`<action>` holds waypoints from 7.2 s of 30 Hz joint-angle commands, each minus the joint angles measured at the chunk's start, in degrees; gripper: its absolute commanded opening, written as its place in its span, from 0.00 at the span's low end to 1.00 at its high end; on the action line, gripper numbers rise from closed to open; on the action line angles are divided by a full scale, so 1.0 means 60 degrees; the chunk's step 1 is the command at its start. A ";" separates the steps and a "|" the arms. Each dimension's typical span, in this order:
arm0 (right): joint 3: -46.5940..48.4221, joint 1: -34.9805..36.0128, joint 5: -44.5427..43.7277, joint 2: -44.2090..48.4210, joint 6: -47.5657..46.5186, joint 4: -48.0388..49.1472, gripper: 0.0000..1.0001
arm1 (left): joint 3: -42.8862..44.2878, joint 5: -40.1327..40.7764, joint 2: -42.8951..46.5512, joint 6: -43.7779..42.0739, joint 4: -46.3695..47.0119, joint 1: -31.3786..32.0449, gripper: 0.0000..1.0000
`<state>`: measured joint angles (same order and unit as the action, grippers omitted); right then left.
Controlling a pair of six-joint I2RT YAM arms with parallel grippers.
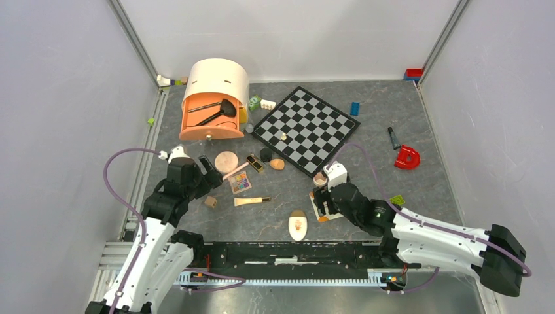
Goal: Organize the makeup
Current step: Pick up the makeup tool from the center of the board.
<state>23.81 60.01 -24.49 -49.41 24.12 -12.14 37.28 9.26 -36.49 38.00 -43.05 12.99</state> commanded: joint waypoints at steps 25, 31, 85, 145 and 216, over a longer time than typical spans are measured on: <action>0.3647 0.0004 0.0394 -0.0890 0.3887 -0.1508 0.84 | -0.0268 -0.1091 -0.0126 -0.0266 0.1388 0.0090 0.94; 0.6943 0.0004 0.0288 -0.1661 0.4539 -0.4055 0.89 | -0.0263 -0.1191 -0.0152 -0.0237 0.1307 0.0090 0.95; 0.6329 -0.0172 -0.0307 -0.2002 0.2027 -0.0024 0.97 | 0.1620 -0.1108 0.0210 -0.2067 -0.0018 0.0090 0.97; 0.7517 -0.2012 0.1594 -0.9180 0.1162 0.0437 0.30 | 0.1056 -0.1436 0.0540 -0.2129 0.0805 0.0076 1.00; 0.5159 -0.1007 0.7171 -0.5898 0.1883 0.5733 0.66 | 0.0600 -0.5366 -0.0495 0.0311 0.3061 0.0178 0.26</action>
<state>56.40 53.63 20.91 -89.95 38.04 22.59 37.56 -23.59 -38.61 39.66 -24.32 13.76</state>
